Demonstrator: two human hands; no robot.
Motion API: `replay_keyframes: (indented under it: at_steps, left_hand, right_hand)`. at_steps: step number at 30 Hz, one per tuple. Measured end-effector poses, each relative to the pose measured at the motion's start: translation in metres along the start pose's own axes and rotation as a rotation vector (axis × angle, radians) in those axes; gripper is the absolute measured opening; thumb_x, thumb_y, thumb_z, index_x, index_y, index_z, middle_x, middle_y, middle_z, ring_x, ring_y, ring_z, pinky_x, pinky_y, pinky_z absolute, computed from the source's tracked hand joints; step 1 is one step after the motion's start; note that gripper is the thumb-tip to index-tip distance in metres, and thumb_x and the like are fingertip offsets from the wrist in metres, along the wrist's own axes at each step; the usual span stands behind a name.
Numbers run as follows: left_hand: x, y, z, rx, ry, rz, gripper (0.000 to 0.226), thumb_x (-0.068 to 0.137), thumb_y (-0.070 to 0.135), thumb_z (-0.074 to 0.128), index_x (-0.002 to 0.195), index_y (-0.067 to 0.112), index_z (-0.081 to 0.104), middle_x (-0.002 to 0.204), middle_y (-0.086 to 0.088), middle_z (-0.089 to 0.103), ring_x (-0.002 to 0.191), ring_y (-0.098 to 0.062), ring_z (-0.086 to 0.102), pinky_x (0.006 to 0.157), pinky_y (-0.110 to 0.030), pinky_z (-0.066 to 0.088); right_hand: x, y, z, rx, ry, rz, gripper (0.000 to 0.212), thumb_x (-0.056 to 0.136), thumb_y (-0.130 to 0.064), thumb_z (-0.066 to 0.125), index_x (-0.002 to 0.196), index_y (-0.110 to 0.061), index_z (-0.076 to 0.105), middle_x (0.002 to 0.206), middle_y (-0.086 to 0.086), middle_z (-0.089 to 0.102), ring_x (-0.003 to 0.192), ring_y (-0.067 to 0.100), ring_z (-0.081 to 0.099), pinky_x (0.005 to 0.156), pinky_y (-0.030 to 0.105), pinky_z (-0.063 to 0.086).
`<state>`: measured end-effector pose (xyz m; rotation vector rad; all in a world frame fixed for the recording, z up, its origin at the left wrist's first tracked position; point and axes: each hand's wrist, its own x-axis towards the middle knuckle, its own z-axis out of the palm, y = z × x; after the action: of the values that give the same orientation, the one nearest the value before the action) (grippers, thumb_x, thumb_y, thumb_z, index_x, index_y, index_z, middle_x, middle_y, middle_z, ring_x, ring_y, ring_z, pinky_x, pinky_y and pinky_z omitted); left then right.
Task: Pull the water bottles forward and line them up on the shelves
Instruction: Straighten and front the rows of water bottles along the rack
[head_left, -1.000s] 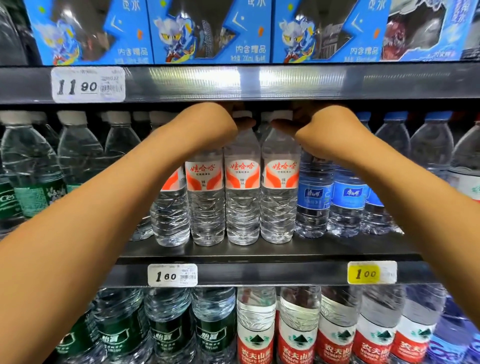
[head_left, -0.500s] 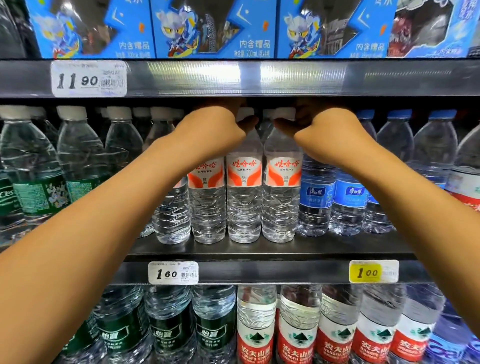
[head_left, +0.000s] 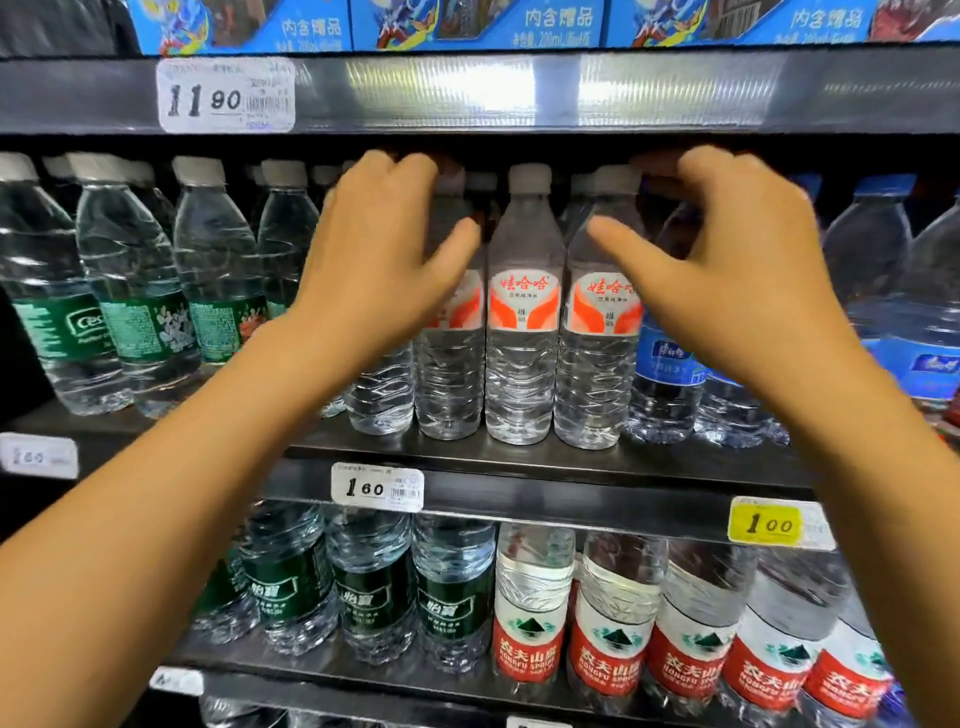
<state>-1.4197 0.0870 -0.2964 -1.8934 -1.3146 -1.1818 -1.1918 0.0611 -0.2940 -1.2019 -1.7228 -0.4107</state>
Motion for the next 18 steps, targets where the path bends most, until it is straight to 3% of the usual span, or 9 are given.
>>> replay_keyframes:
  at_steps: [2,5,8,18]
  left_hand:
    - [-0.013,-0.006,-0.010,-0.018,0.053,0.000,0.030,0.090,0.036,0.059,0.089,0.006,0.052,0.084,-0.008,0.045,0.079,-0.022,0.041,0.066,-0.027,0.022]
    - [-0.035,-0.021,-0.026,-0.051,0.087,-0.016,0.034,0.090,0.031,0.061,0.114,0.007,0.062,0.104,-0.009,0.062,0.094,-0.020,0.054,0.079,-0.020,0.034]
    - [-0.059,-0.041,-0.040,-0.117,0.096,-0.152,0.038,0.090,0.034,0.064,0.120,0.011,0.063,0.111,-0.003,0.068,0.101,-0.018,0.063,0.094,-0.032,0.048]
    - [-0.081,-0.127,-0.070,-0.174,0.100,-0.342,0.041,0.088,0.042,0.065,0.121,0.017,0.062,0.110,0.004,0.068,0.097,-0.009,0.066,0.090,-0.038,0.053]
  right_hand:
    - [-0.009,-0.005,0.007,0.080,-0.012,-0.006,0.042,0.087,-0.048,0.067,0.114,-0.016,0.064,0.102,0.003,0.062,0.097,0.020,0.057,0.083,0.024,0.040]
    - [-0.023,-0.015,0.021,0.250,-0.042,-0.003,0.050,0.085,-0.047,0.069,0.127,-0.020,0.062,0.118,-0.002,0.066,0.109,0.013,0.062,0.099,0.034,0.048]
    - [-0.036,-0.025,0.035,0.405,-0.066,0.025,0.048,0.084,-0.043,0.070,0.126,-0.023,0.062,0.115,-0.005,0.068,0.105,0.011,0.065,0.095,0.038,0.053]
    - [-0.035,-0.093,0.091,0.608,-0.138,0.023,0.044,0.083,-0.034,0.075,0.123,-0.021,0.062,0.106,-0.009,0.069,0.095,0.004,0.069,0.083,0.025,0.058]
